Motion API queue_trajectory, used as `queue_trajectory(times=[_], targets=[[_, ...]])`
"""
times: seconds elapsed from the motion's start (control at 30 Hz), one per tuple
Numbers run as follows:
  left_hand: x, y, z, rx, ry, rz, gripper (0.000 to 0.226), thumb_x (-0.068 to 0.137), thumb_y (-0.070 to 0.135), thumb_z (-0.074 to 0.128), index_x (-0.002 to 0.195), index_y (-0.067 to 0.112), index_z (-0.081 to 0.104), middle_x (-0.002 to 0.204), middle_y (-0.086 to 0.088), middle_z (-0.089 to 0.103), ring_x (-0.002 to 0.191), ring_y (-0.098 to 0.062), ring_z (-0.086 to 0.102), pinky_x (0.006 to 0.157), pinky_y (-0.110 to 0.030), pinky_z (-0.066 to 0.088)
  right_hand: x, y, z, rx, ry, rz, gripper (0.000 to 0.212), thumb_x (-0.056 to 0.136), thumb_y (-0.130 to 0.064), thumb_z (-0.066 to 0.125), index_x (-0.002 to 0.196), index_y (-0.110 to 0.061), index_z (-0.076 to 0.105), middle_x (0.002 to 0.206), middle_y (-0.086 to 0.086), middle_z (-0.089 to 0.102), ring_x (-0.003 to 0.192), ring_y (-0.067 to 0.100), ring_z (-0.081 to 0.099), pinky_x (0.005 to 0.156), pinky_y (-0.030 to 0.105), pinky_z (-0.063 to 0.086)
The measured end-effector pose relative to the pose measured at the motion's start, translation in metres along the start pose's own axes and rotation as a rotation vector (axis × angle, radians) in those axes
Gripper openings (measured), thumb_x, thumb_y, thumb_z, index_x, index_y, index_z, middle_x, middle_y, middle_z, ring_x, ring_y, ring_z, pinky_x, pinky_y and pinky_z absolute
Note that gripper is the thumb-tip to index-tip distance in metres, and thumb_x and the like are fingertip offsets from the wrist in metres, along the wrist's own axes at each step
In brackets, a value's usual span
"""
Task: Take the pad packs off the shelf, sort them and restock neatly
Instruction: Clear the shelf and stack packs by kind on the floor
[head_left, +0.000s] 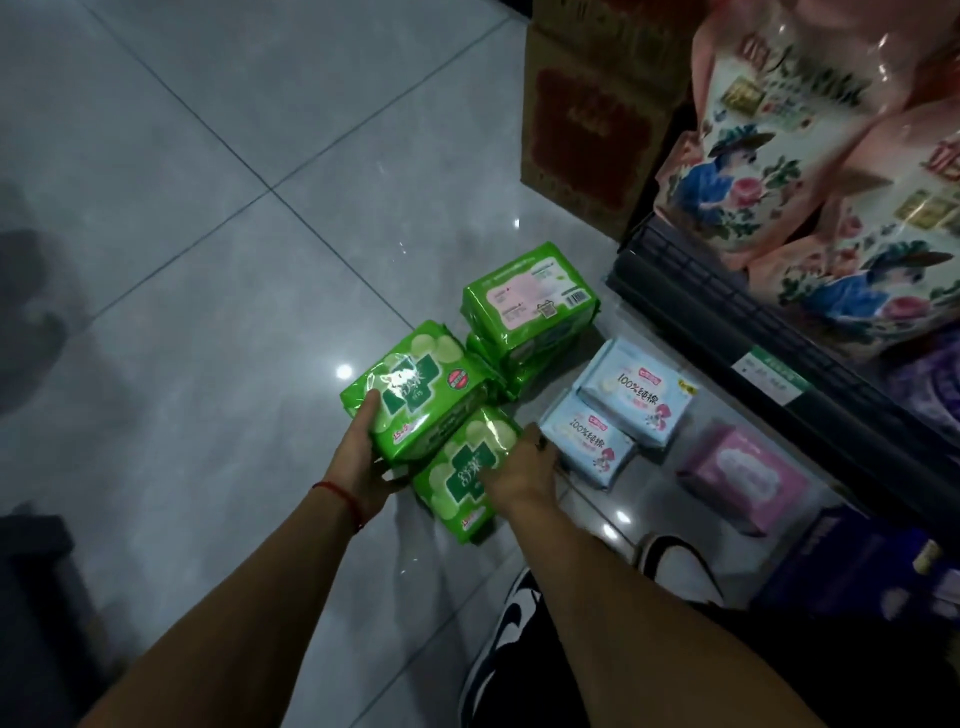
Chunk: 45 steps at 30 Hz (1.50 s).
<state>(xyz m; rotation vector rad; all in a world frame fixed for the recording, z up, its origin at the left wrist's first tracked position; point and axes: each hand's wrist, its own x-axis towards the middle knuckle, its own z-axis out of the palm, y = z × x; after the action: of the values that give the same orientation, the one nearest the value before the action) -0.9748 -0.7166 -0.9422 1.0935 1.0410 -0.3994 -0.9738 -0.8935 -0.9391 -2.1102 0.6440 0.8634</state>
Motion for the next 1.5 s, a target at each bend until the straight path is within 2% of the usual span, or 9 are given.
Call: queue_trajectory(times=[0.17, 0.33, 0.53, 0.7, 0.9, 1.07, 1.2, 1.33, 1.5], targets=[[0.004, 0.000, 0.000, 0.026, 0.020, 0.006, 0.063, 0.086, 0.073, 0.055, 0.125, 0.026, 0.067, 0.120, -0.006, 0.070, 0.114, -0.029, 0.062, 0.082, -0.045, 0.049, -0.013, -0.004, 0.018, 0.311, 0.019, 0.147, 0.096, 0.091, 0.006, 0.066, 0.159, -0.010, 0.001, 0.154, 0.032, 0.019, 0.127, 0.046, 0.053, 0.098, 0.037, 0.049], [0.011, 0.008, -0.003, 0.033, 0.066, 0.043, 0.065, 0.083, 0.075, 0.057, 0.127, 0.028, 0.067, 0.120, -0.005, 0.072, 0.115, -0.025, 0.063, 0.105, -0.050, 0.045, -0.003, -0.007, 0.025, 0.464, -0.088, 0.129, 0.101, 0.088, 0.007, 0.060, 0.163, -0.013, -0.006, 0.163, 0.018, 0.027, 0.145, 0.036, 0.039, 0.118, 0.040, 0.037], [0.011, 0.018, -0.001, 0.057, 0.063, 0.064, 0.055, 0.086, 0.070, 0.057, 0.120, 0.028, 0.064, 0.119, -0.004, 0.067, 0.110, -0.025, 0.062, 0.100, -0.051, 0.045, -0.004, -0.009, 0.011, 0.464, -0.173, 0.033, 0.090, 0.092, 0.004, 0.054, 0.163, -0.016, 0.002, 0.161, 0.013, 0.034, 0.143, 0.034, 0.042, 0.118, 0.037, 0.036], [0.006, 0.015, 0.002, 0.012, 0.111, 0.128, 0.063, 0.084, 0.077, 0.055, 0.123, 0.028, 0.063, 0.120, 0.000, 0.065, 0.112, -0.023, 0.059, 0.106, -0.056, 0.039, -0.016, -0.012, -0.017, 0.125, -0.060, -0.135, 0.058, 0.096, -0.008, 0.060, 0.148, -0.006, 0.035, 0.145, 0.020, 0.044, 0.130, 0.037, 0.051, 0.100, 0.035, 0.045], [-0.046, 0.003, 0.020, 0.122, 0.606, 0.439, 0.052, 0.084, 0.051, 0.055, 0.113, 0.008, 0.061, 0.122, -0.017, 0.062, 0.113, -0.036, 0.058, 0.097, -0.044, 0.049, -0.031, -0.024, -0.091, 0.010, -0.051, -0.219, 0.024, 0.094, -0.016, 0.060, 0.113, -0.005, 0.070, 0.118, 0.017, 0.068, 0.115, 0.034, 0.063, 0.093, 0.034, 0.049], [-0.123, 0.005, 0.095, 0.291, 0.243, 0.849, 0.027, 0.088, 0.027, 0.066, 0.113, 0.019, 0.058, 0.120, -0.010, 0.060, 0.101, -0.023, 0.062, 0.089, -0.041, 0.054, -0.073, -0.028, -0.161, 0.074, -0.023, -0.354, 0.012, 0.092, -0.017, 0.056, 0.087, -0.014, 0.067, 0.107, 0.022, 0.071, 0.102, 0.039, 0.069, 0.080, 0.046, 0.059], [-0.195, 0.018, 0.162, 0.387, -0.084, 1.035, 0.027, 0.092, 0.029, 0.070, 0.115, 0.024, 0.057, 0.118, 0.000, 0.061, 0.098, -0.012, 0.065, 0.084, -0.032, 0.056, -0.131, -0.022, -0.221, 0.157, 0.098, -0.485, 0.030, 0.096, -0.036, 0.061, 0.122, -0.021, 0.054, 0.122, 0.013, 0.066, 0.110, 0.033, 0.066, 0.095, 0.051, 0.055], [-0.271, 0.030, 0.211, 0.470, -0.284, 1.213, 0.028, 0.092, 0.034, 0.071, 0.115, 0.026, 0.058, 0.119, 0.002, 0.062, 0.096, -0.003, 0.064, 0.074, -0.014, 0.051, -0.190, 0.003, -0.289, 0.234, 0.277, -0.620, 0.034, 0.097, -0.034, 0.063, 0.127, -0.023, 0.051, 0.099, 0.004, 0.069, 0.095, 0.029, 0.071, 0.090, 0.052, 0.058], [-0.351, 0.057, 0.280, 0.558, -0.480, 1.449, 0.039, 0.081, 0.043, 0.077, 0.113, 0.036, 0.057, 0.120, 0.002, 0.060, 0.104, -0.011, 0.064, 0.087, -0.034, 0.058, -0.252, 0.035, -0.377, 0.278, 0.523, -0.722, 0.036, 0.088, -0.037, 0.066, 0.123, -0.032, 0.057, 0.101, -0.007, 0.068, 0.090, 0.014, 0.071, 0.085, 0.043, 0.059]])
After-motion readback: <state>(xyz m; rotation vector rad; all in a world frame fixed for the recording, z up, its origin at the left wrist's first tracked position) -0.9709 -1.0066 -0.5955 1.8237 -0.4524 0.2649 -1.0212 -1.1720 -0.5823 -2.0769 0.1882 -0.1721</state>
